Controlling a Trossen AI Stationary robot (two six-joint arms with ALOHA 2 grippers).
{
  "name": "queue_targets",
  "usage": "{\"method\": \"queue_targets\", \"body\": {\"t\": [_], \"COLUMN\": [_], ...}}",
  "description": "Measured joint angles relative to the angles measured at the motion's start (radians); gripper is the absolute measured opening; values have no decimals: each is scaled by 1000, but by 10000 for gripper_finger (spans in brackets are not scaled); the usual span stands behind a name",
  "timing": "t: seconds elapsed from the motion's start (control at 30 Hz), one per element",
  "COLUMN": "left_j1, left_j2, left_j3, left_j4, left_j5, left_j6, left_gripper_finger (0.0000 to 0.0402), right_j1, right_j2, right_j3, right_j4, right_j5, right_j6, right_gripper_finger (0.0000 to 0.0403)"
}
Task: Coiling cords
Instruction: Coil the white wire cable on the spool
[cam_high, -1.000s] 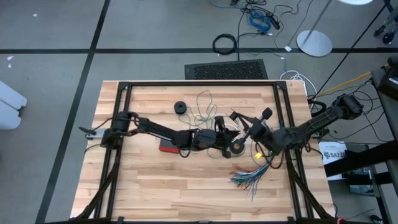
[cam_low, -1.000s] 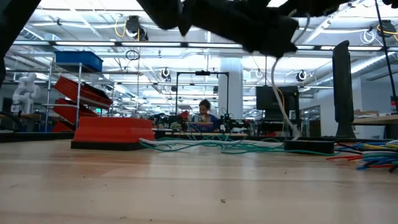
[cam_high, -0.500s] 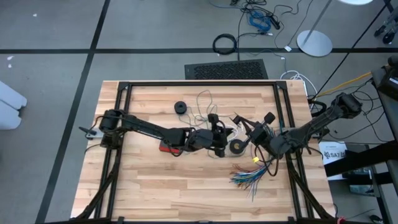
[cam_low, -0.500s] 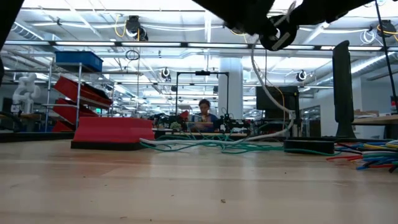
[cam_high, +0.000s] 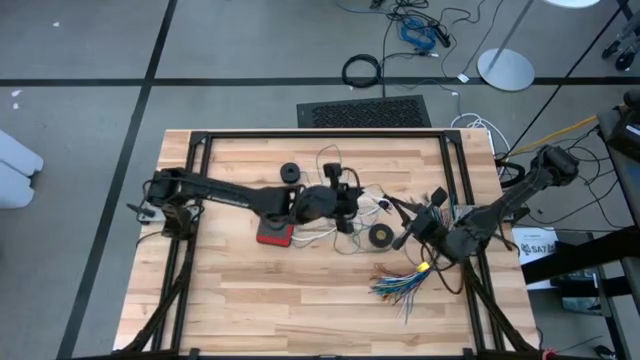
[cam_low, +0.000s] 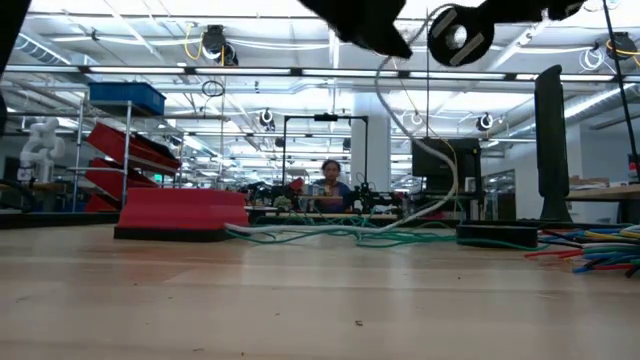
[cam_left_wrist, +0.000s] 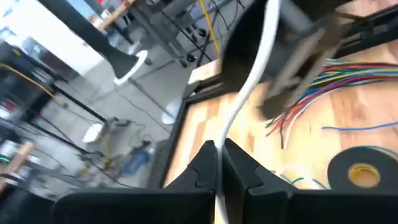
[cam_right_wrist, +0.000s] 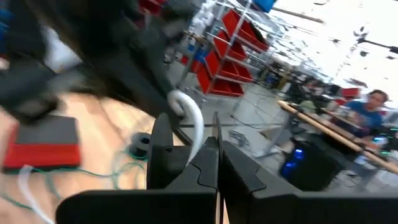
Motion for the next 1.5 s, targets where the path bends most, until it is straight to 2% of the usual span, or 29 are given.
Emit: {"method": "queue_targets", "body": {"t": [0.17,0.3,0.53,0.73,0.83,1.0,1.2,1.5], "left_j1": [57,78,81,73,73,76,91,97], "left_j2": [13,14,98,146,146,146,145,145], "left_j3": [-65,-87,-93,-93,-93,-93,-126,-143], "left_j4": [115,227,313,467,511,527,542,572], "left_j5": [109,222,244,254,256,319,321,315], "left_j6": [-46,-93,-121,-175,-209,-260,-279,-270], "left_gripper_finger": [7,7,7,13,22,32,52,70], "right_j1": [21,8,-44,-99,-127,-165,-184,-186], "right_j2": [-27,-27,-26,-24,-17,-9,-9,-12], "right_j3": [0,0,0,0,0,0,0,0], "right_j4": [10,13,73,99,158,282,440,536], "right_j5": [-113,-134,-185,-185,-185,-188,-210,-211], "right_j6": [47,71,62,59,16,-126,-302,-426], "right_gripper_finger": [0,0,0,0,0,0,0,0]}}
